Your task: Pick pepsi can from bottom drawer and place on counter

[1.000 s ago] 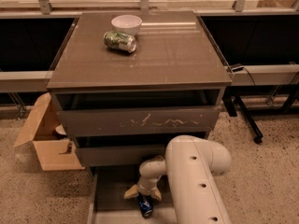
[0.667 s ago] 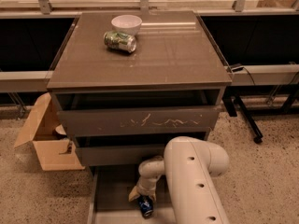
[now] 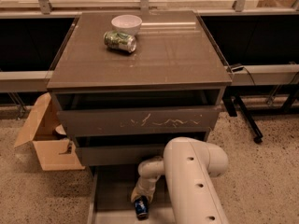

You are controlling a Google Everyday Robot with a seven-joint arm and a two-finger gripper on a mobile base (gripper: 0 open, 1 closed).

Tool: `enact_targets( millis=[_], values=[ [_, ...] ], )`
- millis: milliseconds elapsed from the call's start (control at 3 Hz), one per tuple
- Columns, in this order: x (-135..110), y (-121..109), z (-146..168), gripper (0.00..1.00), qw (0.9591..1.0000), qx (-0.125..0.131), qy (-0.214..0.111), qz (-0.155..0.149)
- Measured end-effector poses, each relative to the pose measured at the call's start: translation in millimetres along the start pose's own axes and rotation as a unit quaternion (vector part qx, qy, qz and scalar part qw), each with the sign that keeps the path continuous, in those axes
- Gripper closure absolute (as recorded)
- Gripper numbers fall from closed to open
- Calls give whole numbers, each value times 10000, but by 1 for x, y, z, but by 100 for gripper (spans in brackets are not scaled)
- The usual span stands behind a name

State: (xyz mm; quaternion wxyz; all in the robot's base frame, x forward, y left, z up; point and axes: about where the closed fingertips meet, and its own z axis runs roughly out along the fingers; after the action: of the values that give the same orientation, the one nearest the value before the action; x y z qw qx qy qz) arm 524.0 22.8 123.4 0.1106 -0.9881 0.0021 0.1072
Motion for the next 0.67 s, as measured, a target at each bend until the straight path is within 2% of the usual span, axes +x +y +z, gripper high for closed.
enact_targets(
  millis=[333,667],
  values=[
    [-9,-8,-26,95,9994,289,169,-36],
    [-30,-24,-89,100,9934,916,675,-145]
  ],
)
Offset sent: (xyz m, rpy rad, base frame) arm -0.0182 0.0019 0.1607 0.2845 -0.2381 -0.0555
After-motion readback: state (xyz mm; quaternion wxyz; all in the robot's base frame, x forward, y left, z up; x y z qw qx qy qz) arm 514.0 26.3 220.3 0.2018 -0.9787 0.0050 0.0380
